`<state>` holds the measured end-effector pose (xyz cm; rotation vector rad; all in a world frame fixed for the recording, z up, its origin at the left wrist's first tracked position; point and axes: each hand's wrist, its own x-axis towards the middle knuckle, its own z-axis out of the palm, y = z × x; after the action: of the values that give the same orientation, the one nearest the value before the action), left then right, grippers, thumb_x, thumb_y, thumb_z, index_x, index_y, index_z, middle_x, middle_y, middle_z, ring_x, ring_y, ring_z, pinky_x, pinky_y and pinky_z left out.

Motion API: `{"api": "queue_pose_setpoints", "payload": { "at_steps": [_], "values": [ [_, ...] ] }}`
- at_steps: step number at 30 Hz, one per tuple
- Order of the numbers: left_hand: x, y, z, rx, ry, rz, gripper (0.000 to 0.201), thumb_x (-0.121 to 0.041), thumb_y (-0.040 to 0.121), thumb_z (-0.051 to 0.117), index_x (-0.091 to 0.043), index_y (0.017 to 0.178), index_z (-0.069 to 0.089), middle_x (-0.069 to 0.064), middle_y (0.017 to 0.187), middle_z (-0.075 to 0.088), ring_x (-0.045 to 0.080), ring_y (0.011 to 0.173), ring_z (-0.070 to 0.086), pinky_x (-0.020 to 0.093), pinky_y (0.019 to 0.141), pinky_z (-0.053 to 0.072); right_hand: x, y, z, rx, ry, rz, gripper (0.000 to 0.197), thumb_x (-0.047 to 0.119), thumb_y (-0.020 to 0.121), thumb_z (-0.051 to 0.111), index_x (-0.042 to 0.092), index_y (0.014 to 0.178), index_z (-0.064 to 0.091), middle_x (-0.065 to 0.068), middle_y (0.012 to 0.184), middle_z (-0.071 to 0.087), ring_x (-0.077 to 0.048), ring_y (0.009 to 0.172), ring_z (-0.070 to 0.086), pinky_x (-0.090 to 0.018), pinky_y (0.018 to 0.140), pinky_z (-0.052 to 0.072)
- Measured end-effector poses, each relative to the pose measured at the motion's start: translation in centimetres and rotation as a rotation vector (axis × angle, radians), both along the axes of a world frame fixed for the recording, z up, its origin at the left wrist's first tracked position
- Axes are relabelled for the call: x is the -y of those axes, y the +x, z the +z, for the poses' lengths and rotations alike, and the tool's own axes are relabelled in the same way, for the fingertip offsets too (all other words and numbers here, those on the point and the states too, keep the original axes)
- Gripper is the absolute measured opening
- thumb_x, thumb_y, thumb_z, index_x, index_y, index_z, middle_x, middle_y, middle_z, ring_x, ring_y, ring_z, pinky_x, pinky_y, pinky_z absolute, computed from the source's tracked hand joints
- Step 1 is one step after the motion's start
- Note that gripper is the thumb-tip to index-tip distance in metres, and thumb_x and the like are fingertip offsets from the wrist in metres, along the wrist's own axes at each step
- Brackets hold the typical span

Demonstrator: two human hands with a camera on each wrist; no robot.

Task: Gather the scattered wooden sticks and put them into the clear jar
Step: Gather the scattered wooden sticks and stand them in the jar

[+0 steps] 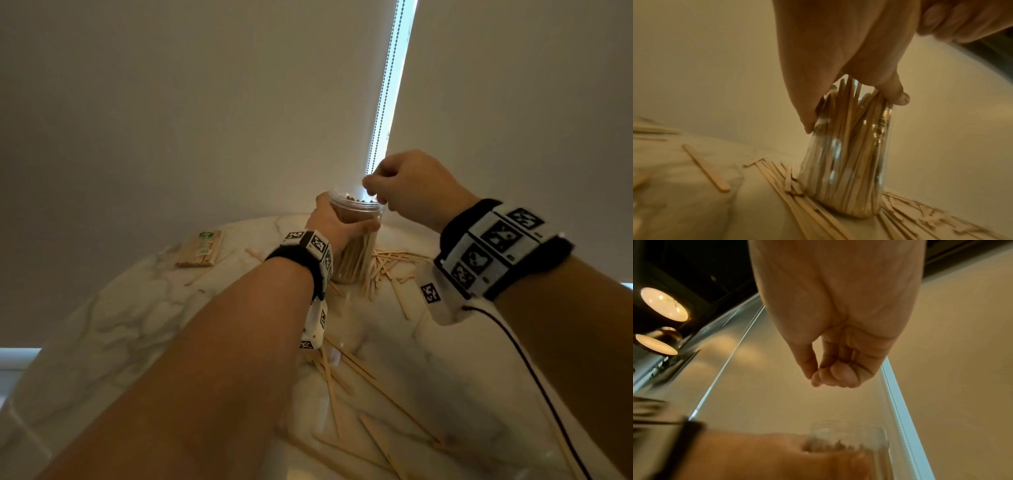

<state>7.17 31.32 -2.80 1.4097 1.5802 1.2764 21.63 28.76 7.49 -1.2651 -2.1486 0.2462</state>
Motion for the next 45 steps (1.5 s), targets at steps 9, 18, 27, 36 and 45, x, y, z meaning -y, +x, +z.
{"api": "queue_pose_setpoints", "payload": {
  "at_steps": [9, 18, 27, 36, 45],
  "values": [
    [7.2, -3.0, 1.4, -0.641, -0.352, 0.05, 0.081, -0.063, 0.078, 0.071, -0.003, 0.129, 0.054, 0.009, 0.11, 0.059, 0.024, 0.1, 0.059, 0.032, 0.08, 0.045, 10.2, 0.3, -9.3, 0.63, -0.547, 0.044, 0.065, 0.071, 0.09, 0.046, 0.011, 0.089, 0.071, -0.003, 0.08, 0.073, -0.017, 0.072, 0.07, -0.029, 0.071, 0.057],
    [17.2, -6.8, 0.0, -1.155, -0.653, 0.014, 0.05, -0.059, 0.086, 0.065, -0.01, 0.099, 0.068, 0.003, 0.087, 0.065, 0.023, 0.086, 0.063, 0.028, 0.071, 0.045, 12.0, -4.2, -11.3, 0.662, -0.392, 0.091, 0.042, 0.051, 0.088, 0.068, 0.011, 0.086, 0.057, -0.003, 0.086, 0.059, -0.021, 0.079, 0.056, -0.03, 0.07, 0.046],
    [19.9, -4.7, -2.1, -1.111, -0.588, 0.067, 0.035, -0.022, 0.101, 0.051, -0.007, 0.131, 0.057, 0.011, 0.136, 0.057, 0.026, 0.123, 0.056, 0.037, 0.105, 0.044, 13.3, -3.9, -10.0, 0.795, -0.462, 0.086, 0.03, 0.03, 0.095, 0.062, 0.003, 0.109, 0.066, -0.005, 0.082, 0.055, -0.023, 0.084, 0.055, -0.029, 0.072, 0.047],
    [20.5, -4.3, -1.7, -0.655, -0.467, 0.211, 0.037, -0.019, 0.103, 0.038, 0.004, 0.125, 0.058, 0.019, 0.123, 0.062, 0.033, 0.114, 0.059, 0.032, 0.085, 0.045, 13.8, -0.4, -11.0, 0.719, -0.43, 0.003, 0.024, 0.018, 0.098, 0.054, 0.004, 0.117, 0.061, -0.011, 0.115, 0.065, -0.026, 0.104, 0.063, -0.03, 0.082, 0.051],
    [21.5, -0.4, -1.2, -0.058, -0.25, 0.138, 0.051, -0.055, 0.096, 0.048, -0.009, 0.103, 0.069, 0.001, 0.083, 0.061, 0.017, 0.071, 0.054, 0.033, 0.072, 0.048, 14.0, 2.5, -7.4, -0.074, -0.633, 0.065, 0.008, 0.006, 0.09, 0.068, 0.004, 0.097, 0.071, -0.011, 0.091, 0.075, -0.02, 0.08, 0.075, -0.032, 0.074, 0.063]
  ]
}}
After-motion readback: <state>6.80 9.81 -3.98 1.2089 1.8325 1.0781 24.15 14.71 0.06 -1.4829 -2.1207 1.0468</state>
